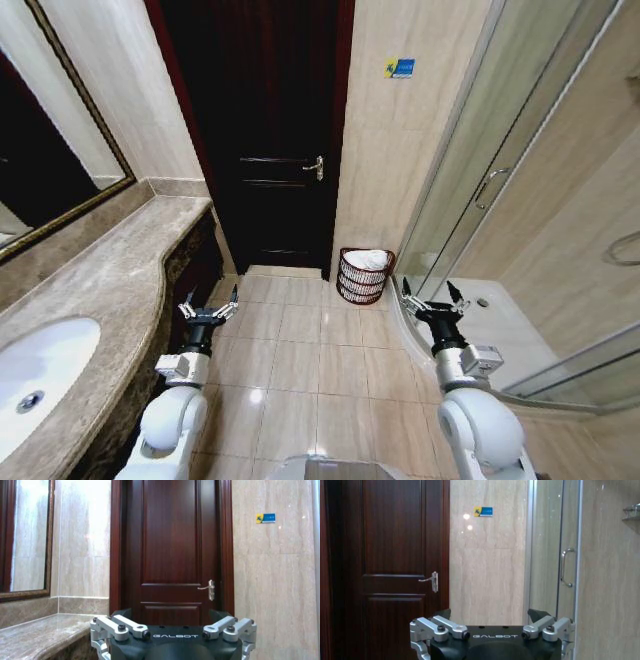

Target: Discard the used towel into the hamper.

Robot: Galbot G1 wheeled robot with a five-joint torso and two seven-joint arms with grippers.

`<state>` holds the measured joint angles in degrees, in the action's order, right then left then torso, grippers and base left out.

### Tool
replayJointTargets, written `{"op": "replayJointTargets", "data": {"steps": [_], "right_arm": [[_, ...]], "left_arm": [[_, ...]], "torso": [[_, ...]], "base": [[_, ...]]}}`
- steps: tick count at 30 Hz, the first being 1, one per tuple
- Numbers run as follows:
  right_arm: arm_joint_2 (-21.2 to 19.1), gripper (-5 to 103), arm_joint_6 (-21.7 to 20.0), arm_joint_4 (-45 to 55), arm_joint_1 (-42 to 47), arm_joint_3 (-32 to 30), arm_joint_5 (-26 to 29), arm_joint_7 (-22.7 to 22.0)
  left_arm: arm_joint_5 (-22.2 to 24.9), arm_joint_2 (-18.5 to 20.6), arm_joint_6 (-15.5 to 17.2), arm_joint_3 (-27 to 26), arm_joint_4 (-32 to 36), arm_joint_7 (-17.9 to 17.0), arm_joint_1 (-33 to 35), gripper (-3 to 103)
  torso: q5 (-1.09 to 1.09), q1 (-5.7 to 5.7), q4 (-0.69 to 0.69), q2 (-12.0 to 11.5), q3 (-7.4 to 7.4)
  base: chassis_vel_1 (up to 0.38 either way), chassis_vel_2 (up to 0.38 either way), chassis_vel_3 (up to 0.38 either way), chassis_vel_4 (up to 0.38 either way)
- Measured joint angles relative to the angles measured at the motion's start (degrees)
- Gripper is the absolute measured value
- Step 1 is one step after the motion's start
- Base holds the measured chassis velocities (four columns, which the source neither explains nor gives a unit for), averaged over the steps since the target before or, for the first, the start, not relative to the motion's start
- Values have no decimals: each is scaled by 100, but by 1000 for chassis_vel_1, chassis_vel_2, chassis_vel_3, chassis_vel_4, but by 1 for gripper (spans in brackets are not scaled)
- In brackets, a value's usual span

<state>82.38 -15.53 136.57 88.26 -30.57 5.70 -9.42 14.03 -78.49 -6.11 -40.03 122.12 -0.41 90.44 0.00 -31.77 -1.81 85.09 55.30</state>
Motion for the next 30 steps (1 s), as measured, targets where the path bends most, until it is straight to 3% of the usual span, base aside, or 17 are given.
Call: {"op": "replayJointTargets", "data": {"steps": [30], "right_arm": [[0, 100, 0, 0, 0, 0, 0, 0]], "left_arm": [[0, 0, 0, 0, 0, 0, 0, 100]], "torso": [[0, 0, 0, 0, 0]], "base": [[0, 0, 0, 0]]}}
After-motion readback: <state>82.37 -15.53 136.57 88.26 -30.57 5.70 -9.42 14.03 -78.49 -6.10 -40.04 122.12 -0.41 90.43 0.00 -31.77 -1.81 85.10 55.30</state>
